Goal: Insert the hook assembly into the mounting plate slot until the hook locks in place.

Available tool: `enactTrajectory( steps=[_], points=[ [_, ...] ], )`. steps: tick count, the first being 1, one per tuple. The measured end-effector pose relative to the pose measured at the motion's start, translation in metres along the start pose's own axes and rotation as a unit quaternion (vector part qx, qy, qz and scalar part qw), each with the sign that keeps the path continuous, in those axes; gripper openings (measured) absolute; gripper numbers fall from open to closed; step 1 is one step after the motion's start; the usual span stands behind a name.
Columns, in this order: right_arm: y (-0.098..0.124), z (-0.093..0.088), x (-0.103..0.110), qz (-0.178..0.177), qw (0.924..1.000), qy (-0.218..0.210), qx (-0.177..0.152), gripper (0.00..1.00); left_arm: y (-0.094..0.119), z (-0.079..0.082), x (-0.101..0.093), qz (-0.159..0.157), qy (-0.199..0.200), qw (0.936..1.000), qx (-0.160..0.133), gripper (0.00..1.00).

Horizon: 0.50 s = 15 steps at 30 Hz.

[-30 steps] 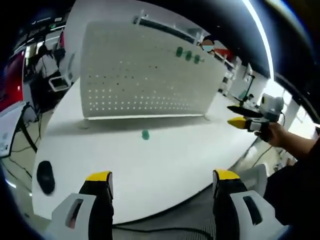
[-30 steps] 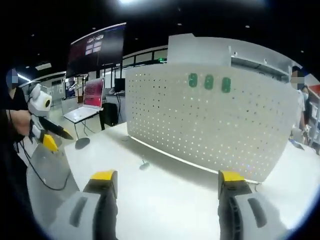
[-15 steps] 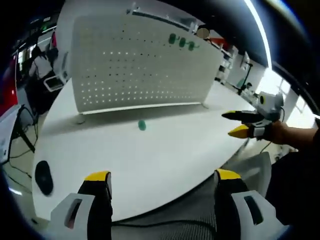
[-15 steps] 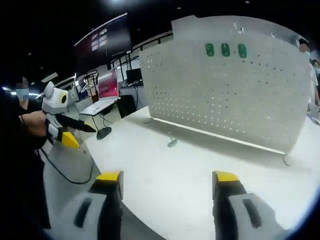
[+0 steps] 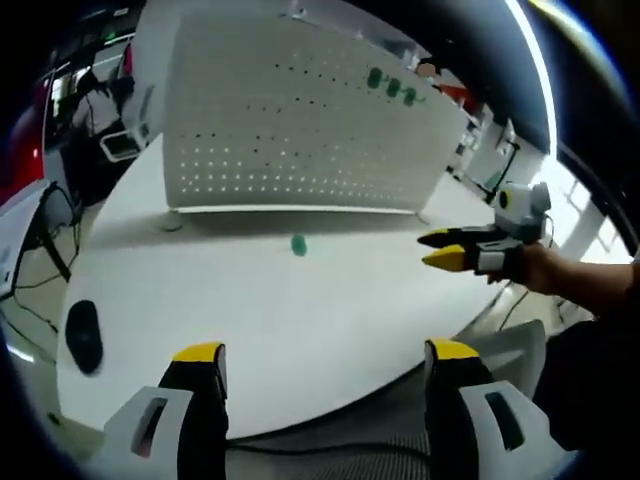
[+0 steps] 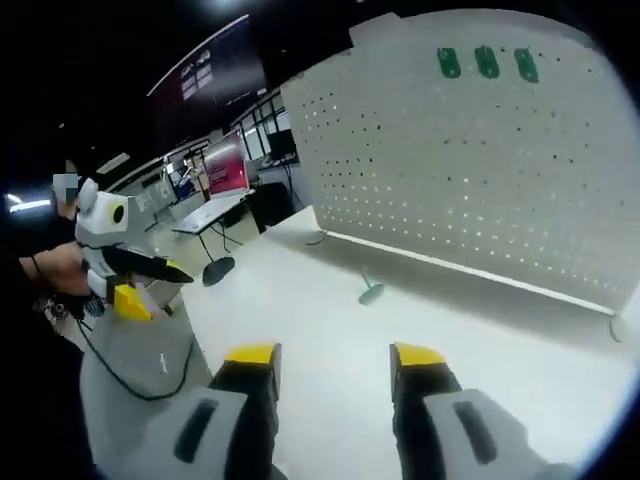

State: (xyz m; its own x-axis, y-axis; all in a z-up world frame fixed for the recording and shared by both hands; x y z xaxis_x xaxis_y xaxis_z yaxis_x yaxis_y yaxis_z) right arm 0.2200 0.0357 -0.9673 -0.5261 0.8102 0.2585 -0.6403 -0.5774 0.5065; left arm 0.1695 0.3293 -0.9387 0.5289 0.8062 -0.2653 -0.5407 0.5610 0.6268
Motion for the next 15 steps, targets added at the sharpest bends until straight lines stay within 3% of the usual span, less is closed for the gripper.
enactTrajectory(
  steps=[6, 13, 15],
  points=[
    [-0.041, 0.007, -0.011, 0.015, 0.9992, -0.017, 0.034, 0.38, 0.0, 0.001, 0.007, 0.005, 0.008, 1.0, 0.0, 0.82],
    [-0.08, 0.018, -0.016, 0.015, 0.9984, -0.001, 0.054, 0.35, -0.004, 0.001, 0.013, 0.007, 0.018, 0.9998, 0.007, 0.82],
    [-0.091, 0.023, -0.015, 0.014, 0.9977, 0.028, 0.06, 0.34, -0.006, 0.001, 0.014, 0.007, 0.022, 0.9997, 0.007, 0.82]
  ],
)
Point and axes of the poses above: the point that each gripper's makers call its tool centre point, and the gripper's own axes: y roughly backward along the fingers, x roughly to its left, z roughly out of its top, the point moved 10 cm from there along y, roughly backward along the fingers, and after that the axes turned 3 degrees about -y, right-handed, at the moved point
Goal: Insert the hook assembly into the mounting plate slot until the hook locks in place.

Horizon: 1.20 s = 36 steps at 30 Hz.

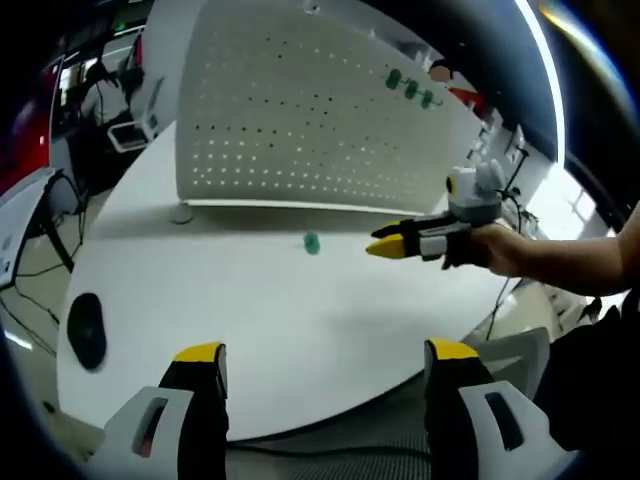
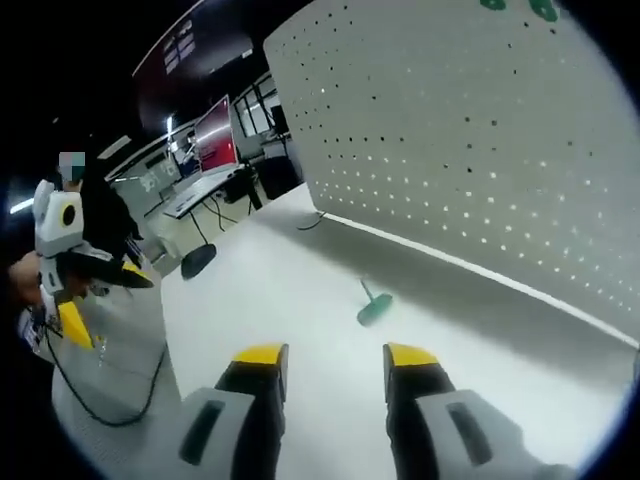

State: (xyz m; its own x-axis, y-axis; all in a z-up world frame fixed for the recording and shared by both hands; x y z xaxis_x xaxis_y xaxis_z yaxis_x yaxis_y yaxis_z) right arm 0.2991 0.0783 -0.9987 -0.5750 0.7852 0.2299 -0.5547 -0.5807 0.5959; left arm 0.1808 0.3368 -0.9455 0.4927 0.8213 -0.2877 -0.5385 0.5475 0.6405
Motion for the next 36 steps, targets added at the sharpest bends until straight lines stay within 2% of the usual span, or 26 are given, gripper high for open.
enactTrajectory(
  steps=[4, 8, 11, 13, 16, 18, 23, 27, 30, 32, 36],
  points=[
    [-0.022, 0.009, -0.002, 0.004, 0.9999, 0.007, 0.007, 0.32, -0.004, 0.001, 0.001, -0.002, 0.005, 1.0, 0.002, 0.82],
    [-0.046, 0.015, -0.004, 0.007, 0.999, 0.03, 0.032, 0.29, -0.005, 0.002, -0.003, -0.021, 0.019, 0.9996, 0.001, 0.81],
    [-0.061, 0.018, -0.008, 0.008, 0.9987, 0.03, 0.04, 0.28, -0.005, 0.002, -0.003, -0.021, 0.021, 0.9996, 0.0, 0.8],
    [-0.067, 0.019, -0.011, 0.0, 0.9981, 0.031, 0.053, 0.28, -0.005, 0.001, -0.002, -0.019, 0.021, 0.9996, 0.002, 0.79],
    [-0.076, 0.026, -0.019, -0.027, 0.9971, 0.052, 0.049, 0.27, -0.002, 0.001, -0.001, -0.017, 0.026, 0.9995, 0.001, 0.79],
    [-0.082, 0.03, -0.018, -0.029, 0.9967, 0.057, 0.051, 0.24, 0.001, 0.0, 0.001, -0.012, 0.029, 0.9995, 0.0, 0.78],
    [-0.098, 0.032, -0.024, -0.044, 0.9957, 0.028, 0.077, 0.2, 0.004, -0.006, 0.006, -0.004, 0.038, 0.9993, 0.002, 0.77],
    [-0.104, 0.033, -0.025, -0.049, 0.9956, -0.016, 0.078, 0.14, 0.006, -0.007, 0.007, 0.002, 0.044, 0.999, -0.002, 0.76],
    [-0.106, 0.036, -0.025, -0.054, 0.9952, -0.022, 0.079, 0.1, 0.006, -0.007, 0.006, 0.003, 0.047, 0.9989, -0.003, 0.75],
    [-0.108, 0.036, -0.026, -0.057, 0.994, -0.016, 0.092, 0.06, 0.006, -0.007, 0.006, 0.002, 0.045, 0.999, -0.002, 0.75],
    [-0.107, 0.037, -0.025, -0.057, 0.9934, -0.012, 0.099, 0.03, 0.006, -0.007, 0.006, 0.001, 0.045, 0.999, -0.002, 0.74]
  ],
)
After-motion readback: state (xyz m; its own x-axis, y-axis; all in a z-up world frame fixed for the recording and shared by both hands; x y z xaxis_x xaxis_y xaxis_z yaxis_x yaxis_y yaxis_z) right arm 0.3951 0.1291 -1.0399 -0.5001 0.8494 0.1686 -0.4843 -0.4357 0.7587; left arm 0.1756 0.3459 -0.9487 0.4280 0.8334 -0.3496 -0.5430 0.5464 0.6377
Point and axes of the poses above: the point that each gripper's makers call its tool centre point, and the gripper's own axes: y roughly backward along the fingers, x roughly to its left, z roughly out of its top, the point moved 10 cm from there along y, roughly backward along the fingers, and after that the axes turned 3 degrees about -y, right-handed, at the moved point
